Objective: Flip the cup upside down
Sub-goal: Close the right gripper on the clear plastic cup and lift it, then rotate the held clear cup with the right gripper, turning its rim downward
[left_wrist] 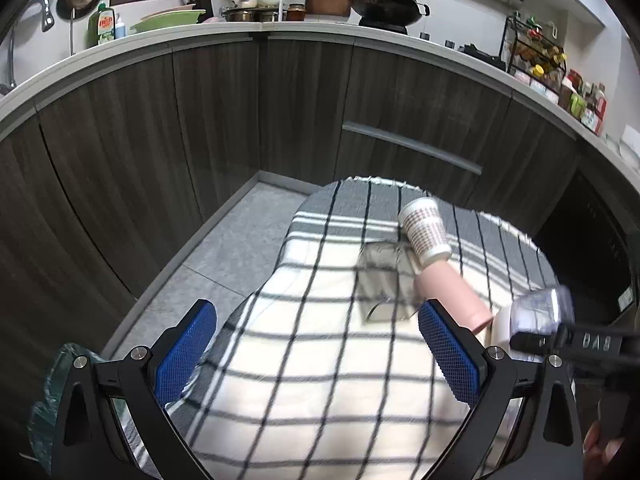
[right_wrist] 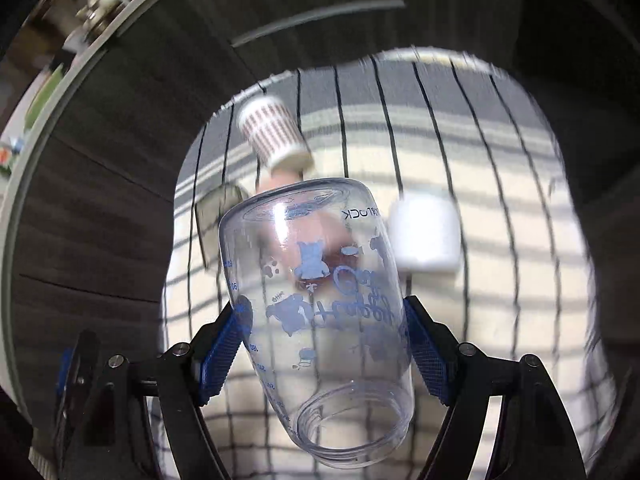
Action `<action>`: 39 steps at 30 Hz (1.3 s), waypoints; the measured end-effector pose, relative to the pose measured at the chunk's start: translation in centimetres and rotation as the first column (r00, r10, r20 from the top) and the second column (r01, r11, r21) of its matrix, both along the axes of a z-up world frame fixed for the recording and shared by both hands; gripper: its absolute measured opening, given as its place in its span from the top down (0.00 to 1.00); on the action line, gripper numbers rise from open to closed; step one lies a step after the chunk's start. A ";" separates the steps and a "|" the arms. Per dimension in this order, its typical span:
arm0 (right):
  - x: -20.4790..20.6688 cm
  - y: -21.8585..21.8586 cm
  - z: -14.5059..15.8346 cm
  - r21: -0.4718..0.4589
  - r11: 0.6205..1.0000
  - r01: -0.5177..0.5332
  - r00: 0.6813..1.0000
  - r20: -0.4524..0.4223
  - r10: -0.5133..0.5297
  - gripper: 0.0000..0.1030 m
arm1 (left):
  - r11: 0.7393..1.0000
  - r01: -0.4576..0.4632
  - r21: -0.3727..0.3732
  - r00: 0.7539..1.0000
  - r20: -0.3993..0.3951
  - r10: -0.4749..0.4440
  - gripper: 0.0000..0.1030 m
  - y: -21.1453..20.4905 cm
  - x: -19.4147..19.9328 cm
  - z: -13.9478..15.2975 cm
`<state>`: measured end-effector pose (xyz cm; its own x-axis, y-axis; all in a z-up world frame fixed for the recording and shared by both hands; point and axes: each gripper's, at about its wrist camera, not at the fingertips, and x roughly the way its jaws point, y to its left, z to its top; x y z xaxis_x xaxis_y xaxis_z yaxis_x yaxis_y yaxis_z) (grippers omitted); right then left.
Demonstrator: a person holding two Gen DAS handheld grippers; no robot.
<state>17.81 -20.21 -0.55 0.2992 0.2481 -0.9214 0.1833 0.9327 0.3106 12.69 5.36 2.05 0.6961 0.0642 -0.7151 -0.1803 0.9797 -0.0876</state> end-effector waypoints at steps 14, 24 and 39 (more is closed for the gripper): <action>-8.2 1.2 -8.5 0.047 0.992 0.120 0.982 -0.154 -0.111 0.25 | 0.998 0.066 0.006 0.996 -0.062 -0.066 0.00 0.7 -3.4 -3.4; -7.2 2.2 -9.7 -0.022 0.994 0.111 0.986 -0.123 -0.113 0.25 | 0.997 0.081 0.003 0.993 -0.090 -0.081 0.00 0.6 -3.1 -4.7; -7.5 1.4 -8.9 0.001 0.995 0.097 0.990 -0.107 -0.097 0.17 | 0.993 0.104 0.050 0.990 -0.096 -0.099 0.00 -0.7 -3.7 -4.0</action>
<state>10.31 -18.79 -9.40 0.2222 0.2288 -0.9478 0.3051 0.9069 0.2905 8.95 4.69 -1.92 0.6316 0.0375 -0.7744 -0.0844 0.9962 -0.0206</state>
